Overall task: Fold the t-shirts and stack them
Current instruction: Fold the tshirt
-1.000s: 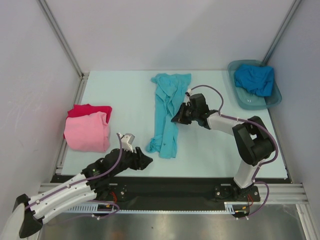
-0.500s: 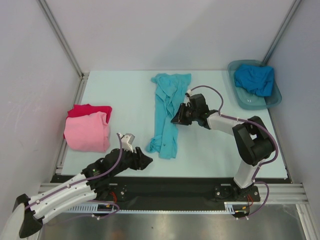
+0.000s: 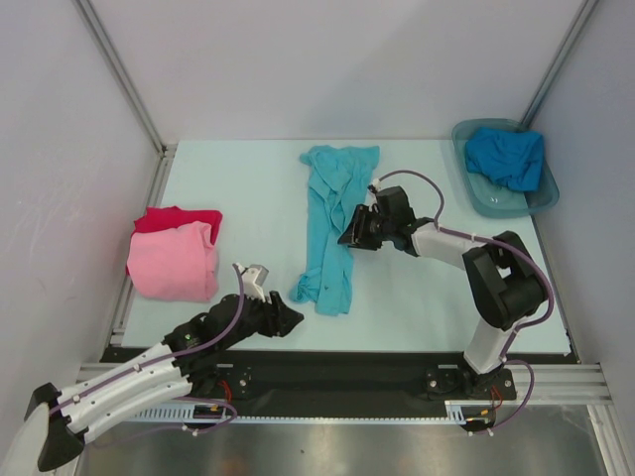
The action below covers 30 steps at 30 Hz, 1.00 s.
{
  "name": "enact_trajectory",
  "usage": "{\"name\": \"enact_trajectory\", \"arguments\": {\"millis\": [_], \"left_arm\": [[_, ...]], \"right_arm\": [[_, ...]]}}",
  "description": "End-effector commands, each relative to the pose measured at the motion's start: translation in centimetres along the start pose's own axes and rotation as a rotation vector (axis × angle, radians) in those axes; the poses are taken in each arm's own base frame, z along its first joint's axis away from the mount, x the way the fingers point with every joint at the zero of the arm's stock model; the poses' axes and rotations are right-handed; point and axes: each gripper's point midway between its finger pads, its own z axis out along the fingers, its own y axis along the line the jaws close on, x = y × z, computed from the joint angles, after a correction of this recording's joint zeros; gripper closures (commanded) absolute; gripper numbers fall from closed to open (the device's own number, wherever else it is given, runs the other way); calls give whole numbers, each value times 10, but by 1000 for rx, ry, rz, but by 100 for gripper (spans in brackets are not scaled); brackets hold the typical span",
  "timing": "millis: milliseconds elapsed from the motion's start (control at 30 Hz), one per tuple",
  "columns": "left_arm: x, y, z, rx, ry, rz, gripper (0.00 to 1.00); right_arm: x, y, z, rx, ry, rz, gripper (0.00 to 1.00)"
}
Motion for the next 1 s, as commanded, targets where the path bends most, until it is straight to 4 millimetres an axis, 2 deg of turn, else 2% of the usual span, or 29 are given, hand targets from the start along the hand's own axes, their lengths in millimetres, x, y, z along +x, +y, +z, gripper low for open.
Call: {"name": "enact_trajectory", "arguments": {"millis": [0,233,600,967], "left_arm": [[-7,-12,1,42,-25,-10,41],[-7,-13,2,47,-23,-11,41],[-7,-12,0,48,-26,-12,42],[-4,-9,-3,47,-29,-18,42]], "right_arm": [[-18,19,-16,-38,-64,-33,57],[-22,25,-16,-51,-68,-35,59],[-13,19,8,-48,-31,-20,61],[-31,29,26,-47,-23,-45,64]]}}
